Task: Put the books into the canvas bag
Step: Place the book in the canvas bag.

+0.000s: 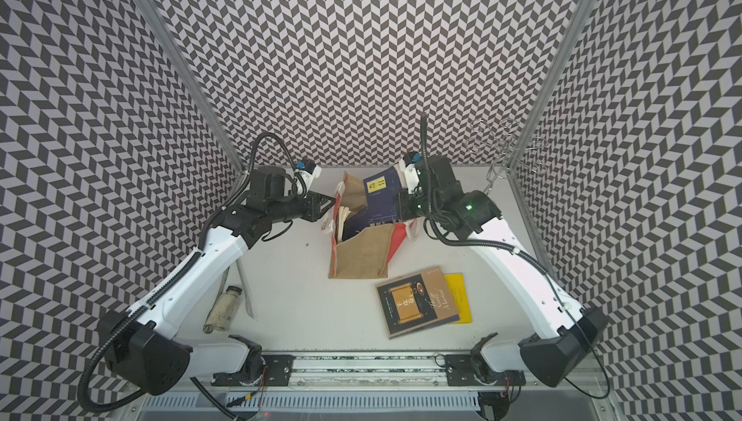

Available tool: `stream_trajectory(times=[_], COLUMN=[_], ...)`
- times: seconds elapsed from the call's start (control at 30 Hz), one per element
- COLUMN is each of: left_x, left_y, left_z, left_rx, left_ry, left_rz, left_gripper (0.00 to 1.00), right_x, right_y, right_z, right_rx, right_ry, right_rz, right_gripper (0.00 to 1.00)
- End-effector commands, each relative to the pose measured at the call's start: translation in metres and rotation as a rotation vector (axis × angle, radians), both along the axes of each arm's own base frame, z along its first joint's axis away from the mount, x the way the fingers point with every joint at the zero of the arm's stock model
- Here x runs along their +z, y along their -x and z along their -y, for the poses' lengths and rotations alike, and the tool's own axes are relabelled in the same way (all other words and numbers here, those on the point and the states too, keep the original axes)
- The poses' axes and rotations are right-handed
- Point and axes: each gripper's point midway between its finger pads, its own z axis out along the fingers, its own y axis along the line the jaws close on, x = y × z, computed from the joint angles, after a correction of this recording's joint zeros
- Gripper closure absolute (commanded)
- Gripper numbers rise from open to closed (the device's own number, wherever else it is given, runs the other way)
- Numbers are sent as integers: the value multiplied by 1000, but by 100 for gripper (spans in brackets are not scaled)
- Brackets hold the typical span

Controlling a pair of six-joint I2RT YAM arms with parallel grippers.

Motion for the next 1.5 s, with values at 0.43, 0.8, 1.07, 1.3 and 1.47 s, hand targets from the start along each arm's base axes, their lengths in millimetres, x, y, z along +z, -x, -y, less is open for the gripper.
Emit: stream_trajectory(times=[0.43,0.8,1.07,1.3,1.47], left_x=[-37,-60,-50,-54,-56], left_y=[-12,-4,-1,-2,-4], left_z=[-25,-57,-94,-92,-91], left_rx=[129,237,371,365,360], left_ry=[-193,-238,-216,-216,-216], left_rz=[-45,-73,-28,-36,-46], left_gripper=[100,100,100,100,100], right_x=[-22,-61,-88,-89,-74], right_y=[10,1,-13,-8,-10], right_z=[-54,-120,-166,-189,-186], right_rx=[86,-26,-22,13,9], right_ry=[62,173,170,133,103], right_rz=[-45,-115,-209,-226,-180], right_gripper=[100,100,92,62,45])
